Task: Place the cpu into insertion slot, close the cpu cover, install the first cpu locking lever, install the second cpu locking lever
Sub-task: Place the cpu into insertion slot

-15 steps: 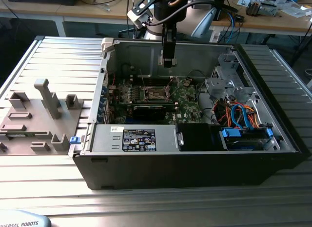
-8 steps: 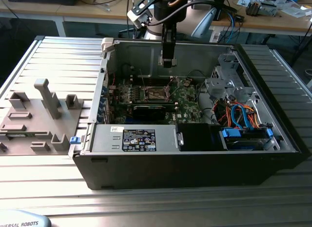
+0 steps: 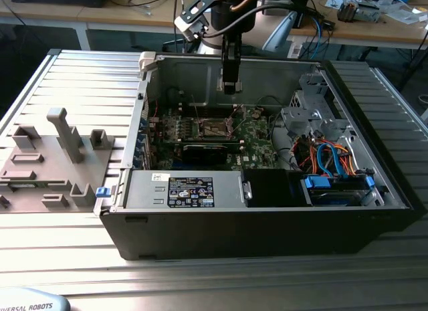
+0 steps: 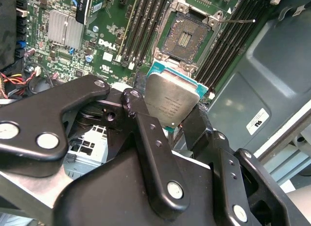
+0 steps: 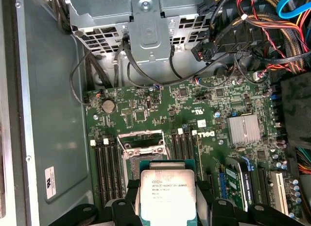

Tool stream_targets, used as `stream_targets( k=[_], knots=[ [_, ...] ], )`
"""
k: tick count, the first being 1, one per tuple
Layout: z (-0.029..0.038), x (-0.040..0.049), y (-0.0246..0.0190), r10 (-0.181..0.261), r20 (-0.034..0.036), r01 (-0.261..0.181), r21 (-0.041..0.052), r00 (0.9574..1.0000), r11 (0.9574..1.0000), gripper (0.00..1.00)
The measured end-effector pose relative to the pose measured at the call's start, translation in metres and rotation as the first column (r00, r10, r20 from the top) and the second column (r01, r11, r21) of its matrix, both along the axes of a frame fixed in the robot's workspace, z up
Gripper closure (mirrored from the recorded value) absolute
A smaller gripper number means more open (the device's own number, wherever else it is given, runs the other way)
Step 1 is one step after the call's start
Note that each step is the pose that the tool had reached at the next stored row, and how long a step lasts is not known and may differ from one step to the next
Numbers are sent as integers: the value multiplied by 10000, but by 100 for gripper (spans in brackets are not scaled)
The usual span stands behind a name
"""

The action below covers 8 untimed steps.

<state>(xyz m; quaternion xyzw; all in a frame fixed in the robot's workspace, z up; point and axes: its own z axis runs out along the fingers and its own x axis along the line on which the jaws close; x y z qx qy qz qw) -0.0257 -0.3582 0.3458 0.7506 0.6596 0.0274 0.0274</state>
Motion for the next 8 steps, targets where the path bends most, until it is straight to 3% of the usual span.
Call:
stream_targets(
  k=[8],
  knots=[
    [-34,0,0,0,0,0,1,10000,10000,46]
  ],
)
